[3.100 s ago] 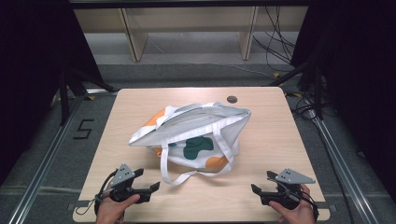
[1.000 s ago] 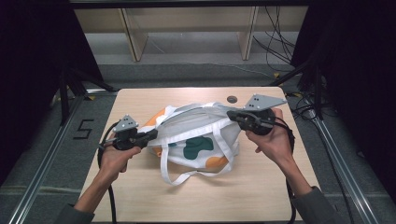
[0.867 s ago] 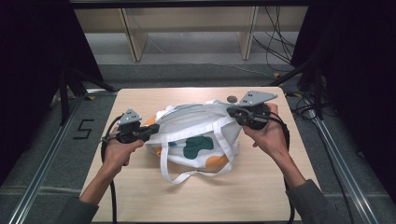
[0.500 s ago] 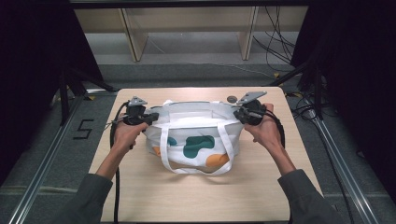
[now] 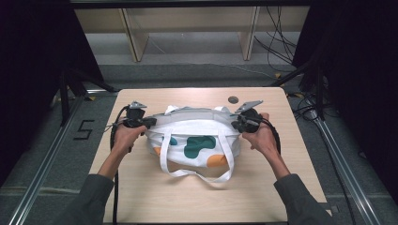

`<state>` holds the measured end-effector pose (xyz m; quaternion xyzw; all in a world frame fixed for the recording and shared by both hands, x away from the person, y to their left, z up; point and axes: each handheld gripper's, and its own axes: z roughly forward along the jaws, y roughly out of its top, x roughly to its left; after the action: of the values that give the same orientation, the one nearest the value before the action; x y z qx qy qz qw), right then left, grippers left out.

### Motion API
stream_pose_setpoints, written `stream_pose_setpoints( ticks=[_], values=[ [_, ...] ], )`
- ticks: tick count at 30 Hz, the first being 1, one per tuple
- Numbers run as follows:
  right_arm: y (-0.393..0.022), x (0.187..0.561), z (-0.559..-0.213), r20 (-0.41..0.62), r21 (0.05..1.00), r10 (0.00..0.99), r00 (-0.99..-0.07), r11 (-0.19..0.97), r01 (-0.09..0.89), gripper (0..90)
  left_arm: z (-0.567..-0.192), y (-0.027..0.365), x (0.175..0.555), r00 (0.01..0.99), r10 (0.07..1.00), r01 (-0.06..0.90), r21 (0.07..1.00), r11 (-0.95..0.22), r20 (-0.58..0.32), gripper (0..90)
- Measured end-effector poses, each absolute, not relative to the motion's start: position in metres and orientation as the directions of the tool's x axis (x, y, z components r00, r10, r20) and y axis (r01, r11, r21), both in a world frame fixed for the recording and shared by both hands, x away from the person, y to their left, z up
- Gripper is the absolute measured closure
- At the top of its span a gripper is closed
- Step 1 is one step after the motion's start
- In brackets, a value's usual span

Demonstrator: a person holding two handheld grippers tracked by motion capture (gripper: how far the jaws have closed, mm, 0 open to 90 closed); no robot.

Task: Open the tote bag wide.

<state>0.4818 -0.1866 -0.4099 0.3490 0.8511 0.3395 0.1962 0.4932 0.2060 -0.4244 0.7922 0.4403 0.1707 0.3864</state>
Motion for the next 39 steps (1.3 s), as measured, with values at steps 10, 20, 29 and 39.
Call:
stream_pose_setpoints(
  ticks=[10, 20, 29, 39],
  values=[
    [-0.135, 0.511, -0.412, -0.037, 0.671, 0.671, -0.741, 0.566, 0.479, 90.0, -0.415, 0.159, 0.514, 0.600, 0.798, 0.564, 0.741, -0.365, -0.064, 88.4],
    [-0.131, 0.412, -0.441, 0.033, 0.573, 0.417, -0.909, 0.737, 0.359, 90.0, -0.427, 0.167, 0.527, 0.538, 0.833, 0.625, 0.725, -0.289, -0.131, 89.5],
    [-0.128, 0.433, -0.398, -0.061, 0.733, 0.501, -0.863, 0.609, 0.302, 90.0, -0.408, 0.150, 0.495, 0.641, 0.758, 0.535, 0.777, -0.331, -0.118, 88.3],
    [-0.091, 0.507, -0.420, -0.183, 0.617, 0.584, -0.790, 0.695, 0.370, 90.0, -0.442, 0.125, 0.453, 0.788, 0.613, 0.478, 0.686, -0.548, -0.060, 89.4]
  ],
)
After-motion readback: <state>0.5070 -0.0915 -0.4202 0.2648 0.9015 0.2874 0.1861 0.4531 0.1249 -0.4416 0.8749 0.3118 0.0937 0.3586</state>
